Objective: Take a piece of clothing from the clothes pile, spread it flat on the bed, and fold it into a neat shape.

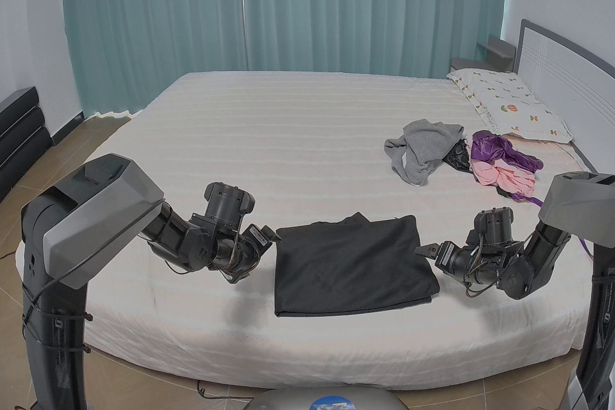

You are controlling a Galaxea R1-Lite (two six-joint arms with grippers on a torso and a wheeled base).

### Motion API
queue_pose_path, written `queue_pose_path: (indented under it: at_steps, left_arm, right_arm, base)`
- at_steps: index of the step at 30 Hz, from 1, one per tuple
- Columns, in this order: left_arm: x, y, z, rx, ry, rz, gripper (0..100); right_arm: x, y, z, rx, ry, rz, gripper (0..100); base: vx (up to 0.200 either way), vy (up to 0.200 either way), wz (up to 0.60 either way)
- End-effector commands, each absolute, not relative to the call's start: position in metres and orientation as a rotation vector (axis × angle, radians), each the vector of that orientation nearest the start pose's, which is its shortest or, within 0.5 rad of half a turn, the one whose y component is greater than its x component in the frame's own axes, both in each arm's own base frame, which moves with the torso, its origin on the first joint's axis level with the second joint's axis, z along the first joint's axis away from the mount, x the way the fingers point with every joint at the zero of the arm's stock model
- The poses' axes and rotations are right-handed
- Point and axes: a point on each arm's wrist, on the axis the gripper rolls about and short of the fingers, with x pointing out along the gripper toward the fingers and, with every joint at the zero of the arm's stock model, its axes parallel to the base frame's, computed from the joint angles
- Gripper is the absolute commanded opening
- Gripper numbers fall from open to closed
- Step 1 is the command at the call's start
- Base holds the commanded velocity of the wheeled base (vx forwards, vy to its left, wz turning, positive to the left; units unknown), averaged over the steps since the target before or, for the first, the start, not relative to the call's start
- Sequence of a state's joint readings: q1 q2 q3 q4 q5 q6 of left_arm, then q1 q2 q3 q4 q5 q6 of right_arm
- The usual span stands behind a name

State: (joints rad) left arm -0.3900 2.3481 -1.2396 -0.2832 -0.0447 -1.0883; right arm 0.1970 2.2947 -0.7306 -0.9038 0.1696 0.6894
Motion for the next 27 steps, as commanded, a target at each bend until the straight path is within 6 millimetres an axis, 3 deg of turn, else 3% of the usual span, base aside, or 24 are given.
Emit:
queue_pose_path:
  at_steps: [1, 2, 3, 7, 26, 27]
  left_arm:
    - [0.393, -0.163, 0.014, -0.866, 0.946, 0.079, 100]
    - [0.393, -0.163, 0.014, -0.865, 0.946, 0.078, 100]
    - [0.393, -0.162, 0.014, -0.865, 0.948, 0.079, 100]
    - [0.393, -0.163, 0.015, -0.866, 0.946, 0.079, 100]
    - [0.395, -0.161, 0.015, -0.872, 0.944, 0.079, 100]
    - [0.395, -0.161, 0.015, -0.872, 0.945, 0.078, 100]
  right_arm:
    - [0.342, 0.074, -0.021, 0.634, 0.798, 0.105, 100]
    - [0.339, 0.074, -0.023, 0.616, 0.807, 0.109, 100]
    - [0.336, 0.073, -0.025, 0.584, 0.823, 0.12, 0]
    - [0.327, 0.07, -0.027, 0.512, 0.854, 0.137, 0]
    - [0.319, 0.066, -0.024, 0.482, 0.858, 0.131, 0]
    - [0.319, 0.066, -0.023, 0.483, 0.856, 0.132, 100]
  base:
    - [0.0, 0.0, 0.0]
    - [0.0, 0.0, 0.0]
    - [0.0, 0.0, 0.0]
    - [0.0, 0.0, 0.0]
    - [0.0, 0.0, 0.0]
    - [0.0, 0.0, 0.0]
